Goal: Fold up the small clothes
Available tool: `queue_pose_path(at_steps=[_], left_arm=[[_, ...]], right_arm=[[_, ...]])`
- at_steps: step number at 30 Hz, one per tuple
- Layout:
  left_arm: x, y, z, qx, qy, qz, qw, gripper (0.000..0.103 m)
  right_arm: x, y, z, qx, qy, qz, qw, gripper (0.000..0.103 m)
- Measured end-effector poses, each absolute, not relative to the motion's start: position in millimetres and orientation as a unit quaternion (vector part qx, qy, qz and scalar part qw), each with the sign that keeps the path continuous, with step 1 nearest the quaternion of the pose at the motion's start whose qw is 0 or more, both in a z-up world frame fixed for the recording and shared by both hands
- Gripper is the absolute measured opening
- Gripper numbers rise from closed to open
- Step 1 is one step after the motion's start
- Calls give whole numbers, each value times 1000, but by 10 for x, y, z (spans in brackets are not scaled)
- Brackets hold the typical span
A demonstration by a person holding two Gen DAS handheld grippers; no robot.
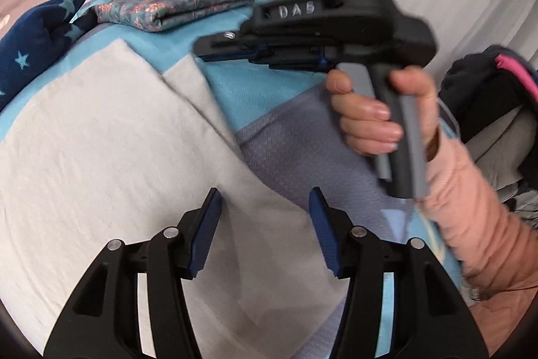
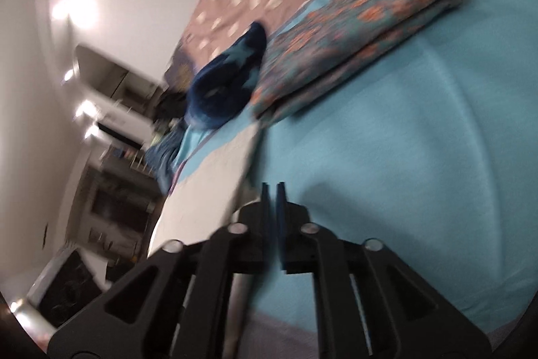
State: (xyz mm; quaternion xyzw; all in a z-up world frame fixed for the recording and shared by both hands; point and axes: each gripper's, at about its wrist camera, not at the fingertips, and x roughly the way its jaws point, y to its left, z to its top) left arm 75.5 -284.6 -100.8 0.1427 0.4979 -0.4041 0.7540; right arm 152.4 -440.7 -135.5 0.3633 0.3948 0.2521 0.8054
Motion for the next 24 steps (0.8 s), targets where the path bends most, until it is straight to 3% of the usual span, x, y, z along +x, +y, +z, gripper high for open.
queue_pose_path(at_steps=[1,3,5,6,7,10,13,17,20,24], left_arm=[[718,-2871,-1014,154,492,-403,756,56],[653,-2875,-1039,178,482,-402,758,56],[621,-2838,-1036,190,477,-403,758,55],[612,-2818,-1030,189,476,-405,757,54],[607,-2809,-1015,185,476,-408,757,49],[585,-2770,-973,159,475,-442,744,31],[492,-2861,-1051,162,479,-470,724,31],[538,-2856,-1072,135,482,-477,722,31],[528,-2746,-1034,115,482,-483,722,31],[253,-2578,-848,117,466,-498,722,32]], right_arm=[[1533,-4310,-1337,347,404,263,804,43],[1555,-4085,-1283,298,419,286,809,55],[1568,-3919,-1265,264,431,282,816,57],[1580,-3866,-1261,261,431,260,824,36],[1626,-3849,-1294,274,438,242,821,9],[1603,-3957,-1214,313,397,236,830,6],[1571,-4095,-1161,316,372,200,849,2],[1644,-4166,-1394,322,410,193,831,2],[1589,-4204,-1337,319,391,170,846,8],[1500,-4366,-1318,345,366,177,846,8]])
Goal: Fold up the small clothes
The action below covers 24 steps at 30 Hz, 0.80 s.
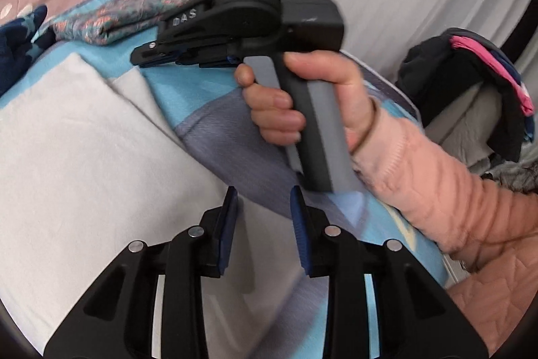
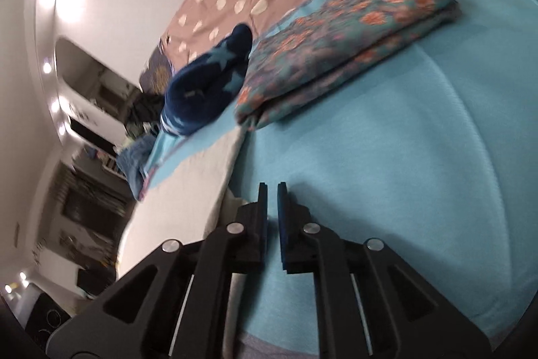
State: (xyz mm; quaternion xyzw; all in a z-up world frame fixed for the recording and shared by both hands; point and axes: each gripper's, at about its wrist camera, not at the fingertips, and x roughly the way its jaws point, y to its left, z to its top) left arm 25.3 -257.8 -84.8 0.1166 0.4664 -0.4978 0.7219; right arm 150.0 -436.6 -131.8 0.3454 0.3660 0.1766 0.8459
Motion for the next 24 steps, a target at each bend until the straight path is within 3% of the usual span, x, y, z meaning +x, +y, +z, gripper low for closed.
queue_pose_path(at_steps=[5,9,11,12,15,16,24], left_arm=[[38,-2230,-661,113,440,-479,751,42],[39,-1615,-507,72,430,-423,794,44],[57,-1215,-468,42,428,-377,821,51],[62,-1017,-456,25,427,-352,833,52],[59,-349,-475,-33,428,-275,860,52],[15,-113,-486,-50,425,-250,868,52],[-353,1280,-613,-144,387,-106,905,52]], right_arm=[[1376,-4085,-1186,287,373,293,832,9],[1291,-3767,-1123,209,403,264,851,35],[1288,-3735,-1141,203,414,251,851,36],[1300,-3721,-1157,202,421,240,851,33],[1332,-3726,-1172,212,429,225,849,7],[1313,-3764,-1158,219,425,220,850,4],[1145,-3955,-1268,247,435,102,860,0]])
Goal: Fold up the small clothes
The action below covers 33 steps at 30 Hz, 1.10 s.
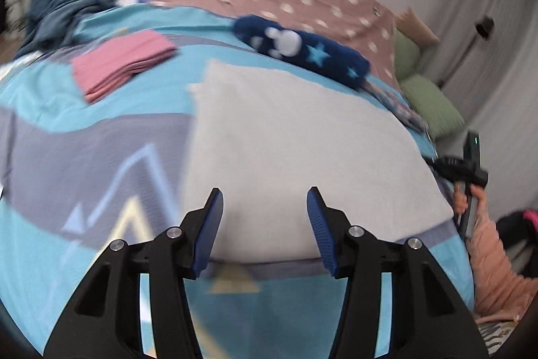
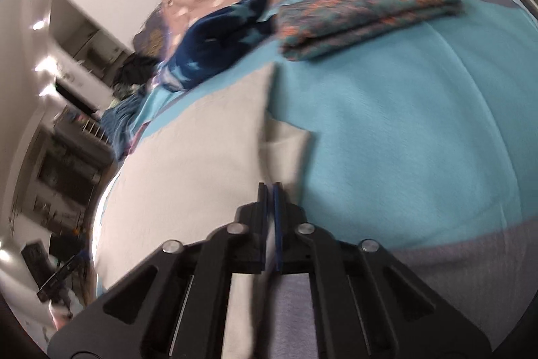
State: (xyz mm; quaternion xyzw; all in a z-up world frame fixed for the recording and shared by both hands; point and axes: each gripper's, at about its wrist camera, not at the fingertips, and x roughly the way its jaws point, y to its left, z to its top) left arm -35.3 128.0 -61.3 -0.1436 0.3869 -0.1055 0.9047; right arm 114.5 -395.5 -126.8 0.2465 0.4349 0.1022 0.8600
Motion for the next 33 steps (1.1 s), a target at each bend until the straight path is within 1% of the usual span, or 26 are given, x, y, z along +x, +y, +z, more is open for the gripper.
queue_pose_path(at_steps=[2,4,8,9,10,12,14,16,17,21,23,25,27,30,31,33], left_arm=[[-425,1526,-654,-166,379,-98,905,52],[-440,1690,-721,-179,378,-100,903,52],[-316,1861,-919,-212,382,-127,891,53],[-274,1870,-961,-220,382,-138,887,53],[-238,1857,-994,-227,381,-152,883,53],[-209,1822,-1028,-237,377,-183,877,53],[-173,1785,-1059,-239,374,-209,871,53],[-96,1775,-1142,-249,382,-227,860,53],[-66,1790,-1190,-260,389,-232,853,53],[-29,1915,-1260,-308,379,-254,835,53],[7,1958,-1252,-317,373,-260,833,53],[85,2015,-1233,-325,364,-254,835,53],[206,2108,-1222,-338,349,-248,838,53],[401,2193,-1294,-362,355,-238,828,53],[457,2177,-1348,-364,371,-232,822,50],[473,2150,-1369,-358,374,-233,823,46]], right_arm=[[1126,-4039,-1256,274,441,101,849,0],[1074,-4068,-1122,275,433,77,855,5],[1042,-3684,-573,223,406,91,882,7],[1074,-3528,-473,206,405,98,885,14],[1096,-3352,-367,186,406,106,889,24],[1192,-2874,-171,134,408,125,894,34],[1280,-2335,-38,77,412,147,896,37],[1367,-1850,16,32,415,159,895,51],[1445,-1519,31,3,419,165,893,52],[1638,-464,-28,-93,434,218,869,53],[1653,0,-68,-139,430,239,859,49],[1701,486,-125,-188,433,254,844,41],[1755,921,-221,-234,442,266,824,39],[1848,1372,-386,-279,452,263,806,37],[1889,1443,-428,-284,456,264,801,37],[1935,1591,-522,-294,464,268,791,37]])
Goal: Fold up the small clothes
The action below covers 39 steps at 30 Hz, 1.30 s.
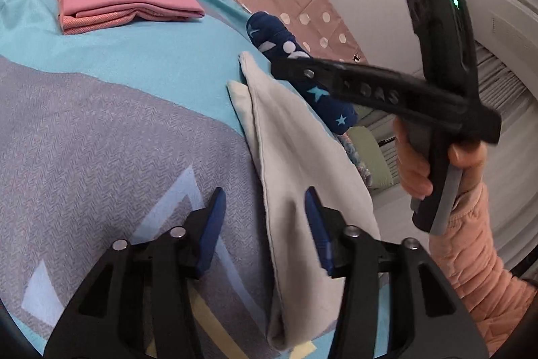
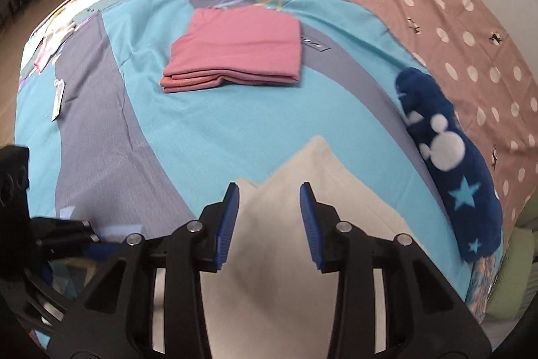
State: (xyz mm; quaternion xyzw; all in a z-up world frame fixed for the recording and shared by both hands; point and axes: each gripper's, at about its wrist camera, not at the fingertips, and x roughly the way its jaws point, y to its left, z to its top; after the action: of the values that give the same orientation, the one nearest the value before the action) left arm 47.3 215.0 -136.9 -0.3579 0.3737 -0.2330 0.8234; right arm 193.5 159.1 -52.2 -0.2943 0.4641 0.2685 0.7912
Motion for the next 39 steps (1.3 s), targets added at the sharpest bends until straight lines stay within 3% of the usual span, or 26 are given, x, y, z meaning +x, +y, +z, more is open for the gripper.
queue_pose_path(at_steps=[5,8,11,12,13,14,15,24,33,35,36,39], left_arm=[[439,2096,-1335,-345,372,-253,824,45],[385,1941,-1198,-319,360,-296,825,44],[271,1725,-1014,-299,332,-353,822,45],[230,1647,-953,-291,322,-370,821,47],[200,1585,-911,-284,316,-381,822,51],[156,1526,-864,-271,310,-388,825,51],[120,1489,-838,-260,307,-393,827,51],[-18,1945,-1056,-300,323,-330,835,52],[525,2081,-1349,-362,375,-331,787,52],[635,1998,-1374,-371,390,-338,772,13],[656,1978,-1382,-368,402,-325,773,1],[550,2031,-1386,-352,411,-279,794,1]], right_arm=[[1950,1812,-736,-335,479,291,757,37],[1903,1952,-899,-377,485,296,731,50],[1931,1996,-1028,-423,477,258,726,48],[1964,1976,-1028,-423,477,250,729,40],[2016,1949,-1024,-416,482,243,732,19],[2077,1908,-1009,-401,493,237,735,9],[2154,1838,-963,-367,508,236,743,5],[2311,1481,-685,-215,536,286,764,4],[2313,1499,-683,-185,535,291,771,4],[2342,1465,-670,-163,535,294,775,4],[2353,1452,-660,-150,534,299,777,3],[2406,1447,-668,-114,527,313,782,0]])
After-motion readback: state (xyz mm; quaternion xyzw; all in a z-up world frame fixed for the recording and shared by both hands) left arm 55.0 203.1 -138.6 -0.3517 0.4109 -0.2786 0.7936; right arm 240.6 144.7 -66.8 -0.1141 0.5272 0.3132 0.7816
